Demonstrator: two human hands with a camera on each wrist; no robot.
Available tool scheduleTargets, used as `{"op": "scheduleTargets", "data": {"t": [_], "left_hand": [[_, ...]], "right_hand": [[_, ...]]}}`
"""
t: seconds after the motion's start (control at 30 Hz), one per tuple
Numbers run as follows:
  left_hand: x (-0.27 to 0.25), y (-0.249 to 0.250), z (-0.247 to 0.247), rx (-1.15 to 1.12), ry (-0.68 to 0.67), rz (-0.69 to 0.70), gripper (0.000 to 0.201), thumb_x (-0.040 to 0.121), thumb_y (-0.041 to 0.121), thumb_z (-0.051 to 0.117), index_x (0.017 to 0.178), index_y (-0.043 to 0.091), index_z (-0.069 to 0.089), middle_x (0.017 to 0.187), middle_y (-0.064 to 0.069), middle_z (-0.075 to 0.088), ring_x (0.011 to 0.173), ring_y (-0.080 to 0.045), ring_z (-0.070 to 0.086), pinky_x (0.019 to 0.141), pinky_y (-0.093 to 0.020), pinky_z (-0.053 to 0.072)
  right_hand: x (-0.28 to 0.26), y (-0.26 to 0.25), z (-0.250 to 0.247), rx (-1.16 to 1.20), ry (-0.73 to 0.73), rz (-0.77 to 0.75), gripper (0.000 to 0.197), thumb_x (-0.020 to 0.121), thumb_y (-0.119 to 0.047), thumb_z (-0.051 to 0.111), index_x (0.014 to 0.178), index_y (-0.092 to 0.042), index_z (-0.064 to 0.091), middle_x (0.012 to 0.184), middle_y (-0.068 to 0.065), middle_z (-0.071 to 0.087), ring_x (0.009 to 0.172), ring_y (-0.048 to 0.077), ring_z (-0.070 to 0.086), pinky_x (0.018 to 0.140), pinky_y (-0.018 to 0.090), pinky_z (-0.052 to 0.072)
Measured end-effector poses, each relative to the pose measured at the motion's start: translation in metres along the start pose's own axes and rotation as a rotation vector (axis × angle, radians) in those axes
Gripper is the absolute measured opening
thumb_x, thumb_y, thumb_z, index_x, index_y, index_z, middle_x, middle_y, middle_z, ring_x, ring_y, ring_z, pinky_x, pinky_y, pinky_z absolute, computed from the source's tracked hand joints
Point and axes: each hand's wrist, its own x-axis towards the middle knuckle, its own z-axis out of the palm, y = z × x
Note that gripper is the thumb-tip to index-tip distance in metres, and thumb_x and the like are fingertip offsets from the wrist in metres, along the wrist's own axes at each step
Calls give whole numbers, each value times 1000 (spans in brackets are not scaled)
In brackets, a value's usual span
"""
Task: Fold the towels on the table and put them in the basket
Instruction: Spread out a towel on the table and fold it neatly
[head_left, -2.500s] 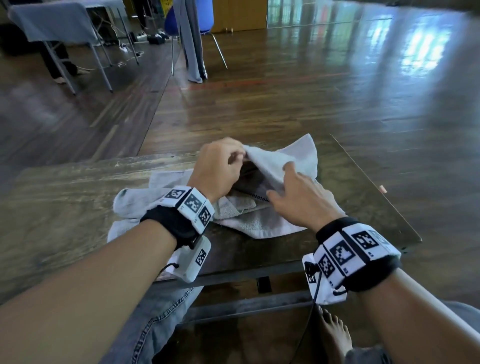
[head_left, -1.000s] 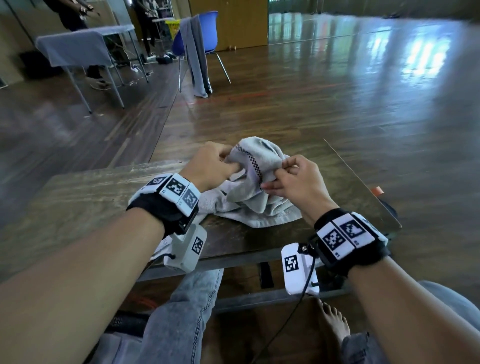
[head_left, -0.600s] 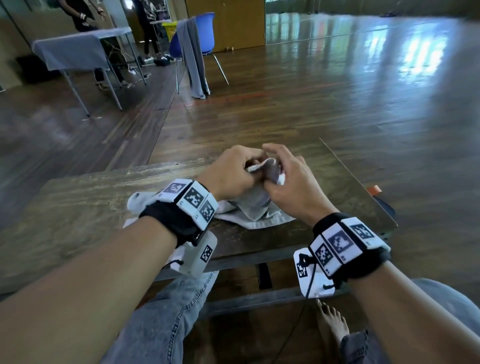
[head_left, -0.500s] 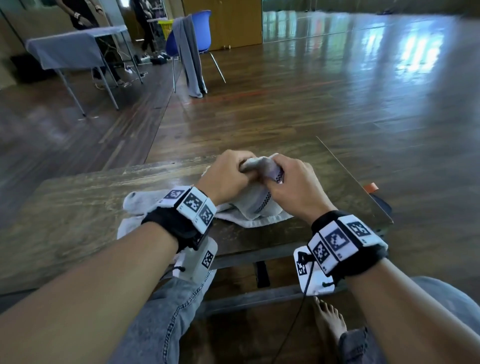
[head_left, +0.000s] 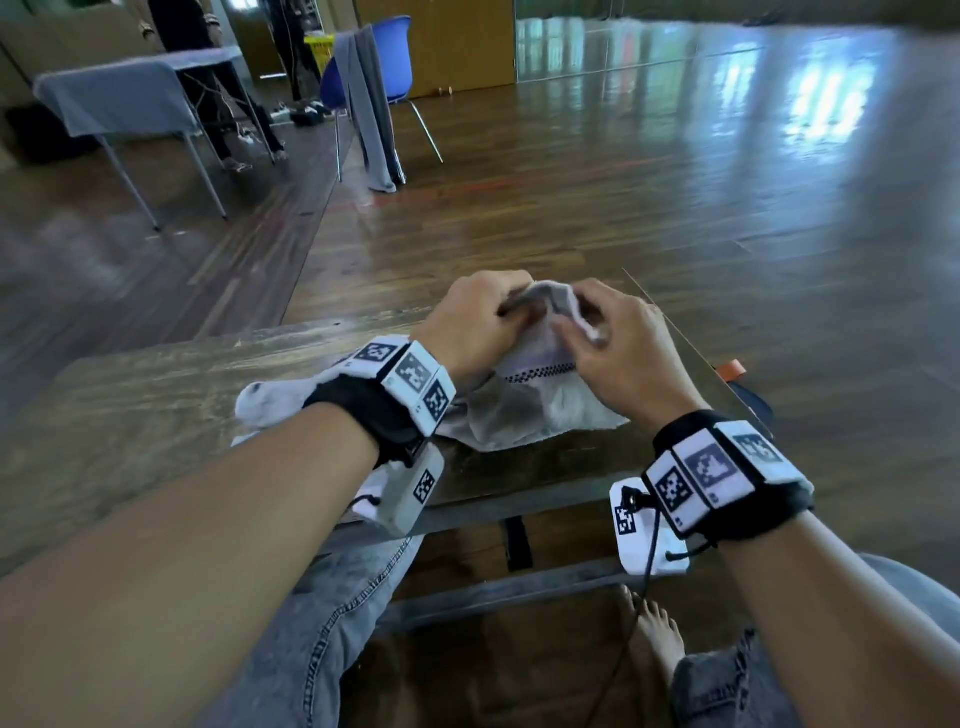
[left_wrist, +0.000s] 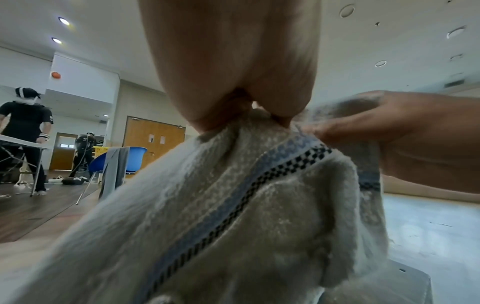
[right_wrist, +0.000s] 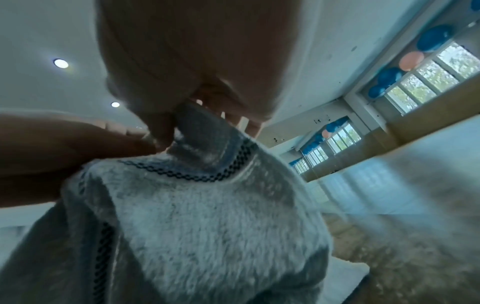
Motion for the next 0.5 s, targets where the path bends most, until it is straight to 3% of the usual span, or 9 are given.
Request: {"op": "scheduleTargets", "data": {"t": [0.07,0.13,0.23,0.33,0.4,0.43,0.5], "left_hand": [[-1,-4,-1,31,-42,-23,20,94,31,61,79,18,63,67,8,59,57,5,50,52,-9,33],[-6,-15,-1,72,-70,-68,27,93,35,63,74,16,62,63,5,59,56,-2,51,52,-17,35],[-20,-35,-3,143,-65,-174,34,91,20,61,61,6,55,61,-14,60,57,-26,52,54,-30,36],[-36,-53,-2,205,37,-271,32,90,8,59,61,-2,52,66,-25,57,60,-25,43,57,-36,29],[-45,-58,1,66,33,-355,34,93,11,60,66,-8,53,63,-19,52,59,-22,40,56,-35,30],[-50,-58,3,-11,-22,-415,36,95,16,60,66,-5,55,60,-12,50,57,-21,39,54,-30,31],[-59,-55,11,-44,-233,-485,37,97,22,58,69,-2,62,53,-3,54,52,-22,41,52,-27,35]], "right_hand": [[1,4,-3,3,65,41,23,102,-29,53,84,-19,62,71,-7,60,69,14,56,63,34,47],[4,9,-9,28,144,116,25,104,-25,52,81,-22,61,68,-11,56,68,14,53,61,30,41],[9,16,-17,53,274,221,35,104,-23,51,70,-31,50,67,-14,49,79,21,50,63,29,33],[7,21,-20,39,291,254,28,103,-23,53,76,-30,50,72,-16,51,85,21,53,67,27,34],[3,24,-22,-42,144,240,28,101,-21,55,74,-25,50,71,-13,52,72,14,52,60,27,33],[0,28,-23,-112,-8,250,30,98,-19,57,70,-23,49,71,-9,54,70,13,53,58,27,34],[-6,32,-23,-294,-391,310,28,93,-14,60,67,-23,56,77,1,63,74,20,62,64,32,47]]}}
